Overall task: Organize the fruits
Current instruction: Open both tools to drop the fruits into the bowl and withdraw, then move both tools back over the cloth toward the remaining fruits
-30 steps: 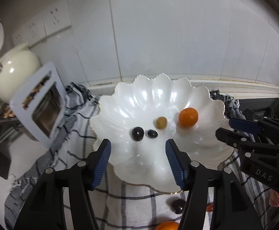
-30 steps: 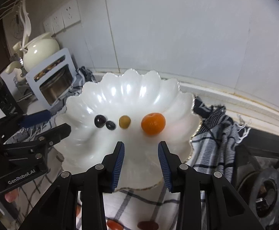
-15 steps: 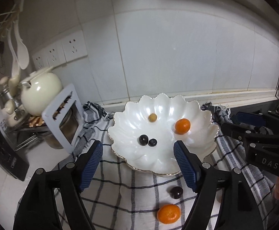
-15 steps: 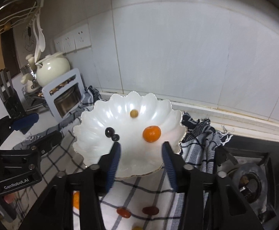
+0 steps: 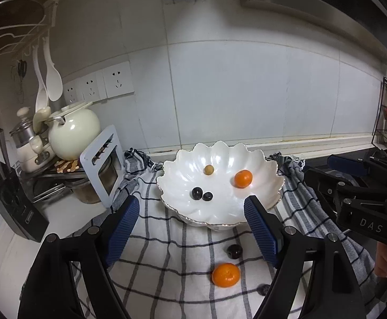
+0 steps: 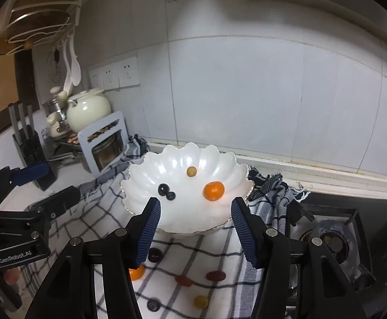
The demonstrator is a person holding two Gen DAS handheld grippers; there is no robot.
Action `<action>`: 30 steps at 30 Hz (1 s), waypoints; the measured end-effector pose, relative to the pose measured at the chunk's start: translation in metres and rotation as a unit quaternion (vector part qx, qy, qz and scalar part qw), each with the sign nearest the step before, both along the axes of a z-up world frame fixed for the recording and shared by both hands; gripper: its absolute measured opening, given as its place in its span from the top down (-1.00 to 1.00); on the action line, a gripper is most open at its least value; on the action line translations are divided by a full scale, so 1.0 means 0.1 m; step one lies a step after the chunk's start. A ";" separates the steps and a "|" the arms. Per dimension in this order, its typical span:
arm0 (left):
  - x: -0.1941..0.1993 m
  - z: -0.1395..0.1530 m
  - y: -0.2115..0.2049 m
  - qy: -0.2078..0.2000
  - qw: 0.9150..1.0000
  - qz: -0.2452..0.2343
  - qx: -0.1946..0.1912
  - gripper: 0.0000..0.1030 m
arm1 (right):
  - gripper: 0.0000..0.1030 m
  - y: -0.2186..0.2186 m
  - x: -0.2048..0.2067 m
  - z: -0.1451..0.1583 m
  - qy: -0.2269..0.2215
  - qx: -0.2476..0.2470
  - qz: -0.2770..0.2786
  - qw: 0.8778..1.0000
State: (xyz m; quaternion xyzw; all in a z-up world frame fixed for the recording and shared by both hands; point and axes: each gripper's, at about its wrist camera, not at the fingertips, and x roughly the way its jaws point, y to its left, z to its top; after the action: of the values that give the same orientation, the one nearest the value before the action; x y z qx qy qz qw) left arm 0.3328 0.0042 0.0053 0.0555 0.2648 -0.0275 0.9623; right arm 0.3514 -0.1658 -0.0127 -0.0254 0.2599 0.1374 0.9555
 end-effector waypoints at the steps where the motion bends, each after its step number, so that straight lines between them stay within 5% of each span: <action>1: -0.04 0.01 0.01 -0.002 1.000 0.000 0.000 -0.58 | -0.10 0.00 -0.04 0.01 -0.004 0.000 -0.001 1.000; 18: -0.55 -0.23 0.08 0.026 0.999 -0.021 -0.012 -0.59 | -0.10 0.05 -0.66 -0.11 -0.034 -0.023 -0.025 0.999; 30: -0.65 -0.44 0.05 0.034 0.999 -0.021 0.014 -0.59 | -0.10 0.02 -0.87 -0.41 0.001 -0.012 -0.039 0.999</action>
State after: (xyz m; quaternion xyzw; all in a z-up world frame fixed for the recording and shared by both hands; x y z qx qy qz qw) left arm 0.2674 0.0088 -0.0383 0.0737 0.2969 -0.0460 0.9510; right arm 0.2646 -0.1639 -0.0539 -0.0267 0.2634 0.0967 0.9594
